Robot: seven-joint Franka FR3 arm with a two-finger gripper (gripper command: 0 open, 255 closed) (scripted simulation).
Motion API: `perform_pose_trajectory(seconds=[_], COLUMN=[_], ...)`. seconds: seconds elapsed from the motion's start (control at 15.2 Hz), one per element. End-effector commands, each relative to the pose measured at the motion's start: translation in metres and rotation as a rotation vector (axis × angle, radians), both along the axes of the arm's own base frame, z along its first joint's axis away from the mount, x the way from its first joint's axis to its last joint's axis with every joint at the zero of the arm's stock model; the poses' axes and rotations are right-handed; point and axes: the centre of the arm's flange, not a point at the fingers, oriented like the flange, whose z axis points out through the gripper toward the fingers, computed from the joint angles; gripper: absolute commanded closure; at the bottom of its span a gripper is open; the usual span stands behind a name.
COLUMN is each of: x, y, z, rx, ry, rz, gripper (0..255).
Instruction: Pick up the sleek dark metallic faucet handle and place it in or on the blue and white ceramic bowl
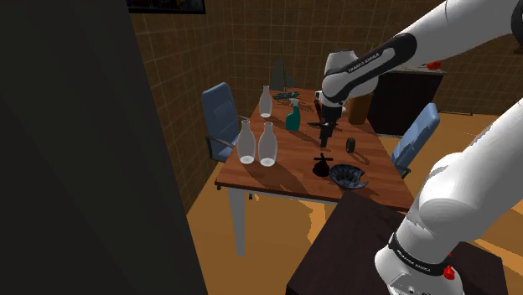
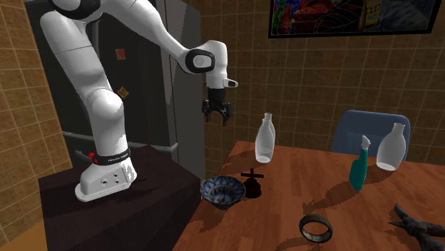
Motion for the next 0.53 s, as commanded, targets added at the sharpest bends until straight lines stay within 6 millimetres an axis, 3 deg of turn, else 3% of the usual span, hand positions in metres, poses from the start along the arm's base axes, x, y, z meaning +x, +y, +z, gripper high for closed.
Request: perform_pose_trajectory(seconds=[0.0,0.46], x=[0.005,0.026], y=[-0.022,-0.085], z=[-0.015,-0.08], rx=[0.0,0.008], ry=[-0.005,-0.016], rz=[-0.003,-0.018], gripper=[0,0])
